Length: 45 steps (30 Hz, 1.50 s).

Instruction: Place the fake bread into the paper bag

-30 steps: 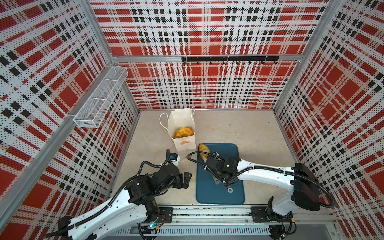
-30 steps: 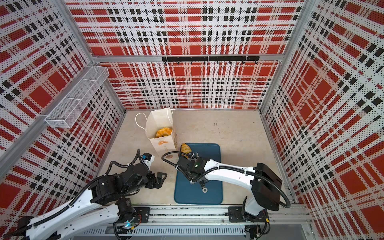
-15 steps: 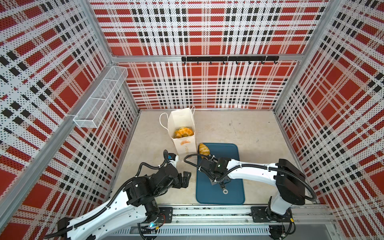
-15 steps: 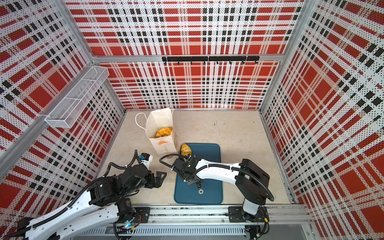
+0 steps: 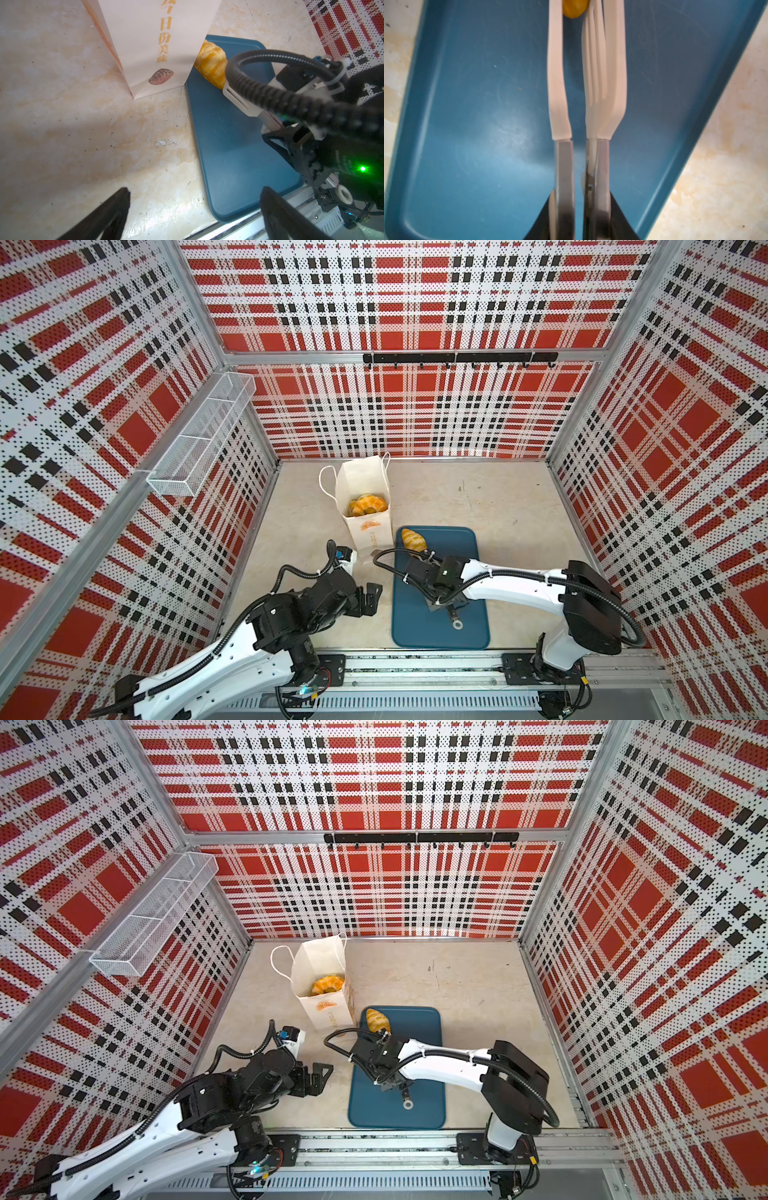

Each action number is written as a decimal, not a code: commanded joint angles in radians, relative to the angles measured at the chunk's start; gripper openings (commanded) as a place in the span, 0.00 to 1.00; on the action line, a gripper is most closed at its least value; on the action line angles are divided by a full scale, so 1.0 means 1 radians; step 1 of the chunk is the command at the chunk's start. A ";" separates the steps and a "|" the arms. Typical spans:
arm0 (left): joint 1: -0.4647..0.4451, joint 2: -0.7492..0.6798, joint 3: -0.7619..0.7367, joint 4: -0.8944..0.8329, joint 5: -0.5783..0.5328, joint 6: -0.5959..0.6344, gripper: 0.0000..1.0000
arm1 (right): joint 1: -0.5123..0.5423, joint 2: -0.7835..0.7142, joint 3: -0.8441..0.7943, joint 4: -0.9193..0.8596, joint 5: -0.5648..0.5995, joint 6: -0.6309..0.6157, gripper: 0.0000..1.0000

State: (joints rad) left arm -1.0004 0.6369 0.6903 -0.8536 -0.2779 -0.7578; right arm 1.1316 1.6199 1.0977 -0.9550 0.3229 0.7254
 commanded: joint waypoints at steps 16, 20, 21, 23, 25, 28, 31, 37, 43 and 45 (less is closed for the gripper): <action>-0.030 0.033 0.014 0.016 -0.042 -0.009 0.99 | 0.022 -0.238 -0.161 -0.073 0.033 0.028 0.58; -0.033 0.037 0.011 0.016 -0.042 -0.011 1.00 | 0.020 -0.211 -0.140 -0.045 0.037 -0.002 0.59; -0.035 0.037 0.010 0.016 -0.043 -0.011 0.99 | 0.020 -0.202 -0.136 -0.038 0.041 -0.007 0.59; -0.035 0.035 0.009 0.016 -0.042 -0.011 0.99 | 0.013 -0.182 -0.128 -0.028 0.050 -0.013 0.59; -0.035 0.035 0.009 0.016 -0.045 -0.011 0.99 | 0.005 -0.166 -0.118 -0.022 0.067 -0.013 0.59; -0.037 0.034 0.011 0.017 -0.044 -0.009 0.99 | -0.012 -0.149 -0.113 0.017 0.072 -0.029 0.59; -0.037 0.035 0.007 0.016 -0.045 -0.009 0.99 | -0.027 -0.124 -0.108 0.049 0.078 -0.055 0.59; -0.037 0.029 0.003 0.015 -0.046 -0.012 0.99 | -0.052 -0.059 -0.074 0.063 0.078 -0.099 0.59; -0.037 0.025 0.002 0.012 -0.047 -0.012 0.99 | -0.083 -0.043 -0.068 0.105 0.060 -0.133 0.59; -0.037 0.026 0.002 0.011 -0.047 -0.012 0.99 | -0.094 -0.040 -0.069 0.112 0.059 -0.145 0.60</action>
State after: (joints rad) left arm -1.0332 0.6712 0.6903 -0.8528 -0.2966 -0.7589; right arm 1.0534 1.5661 1.0008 -0.8917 0.3679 0.6075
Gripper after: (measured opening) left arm 0.995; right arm 0.596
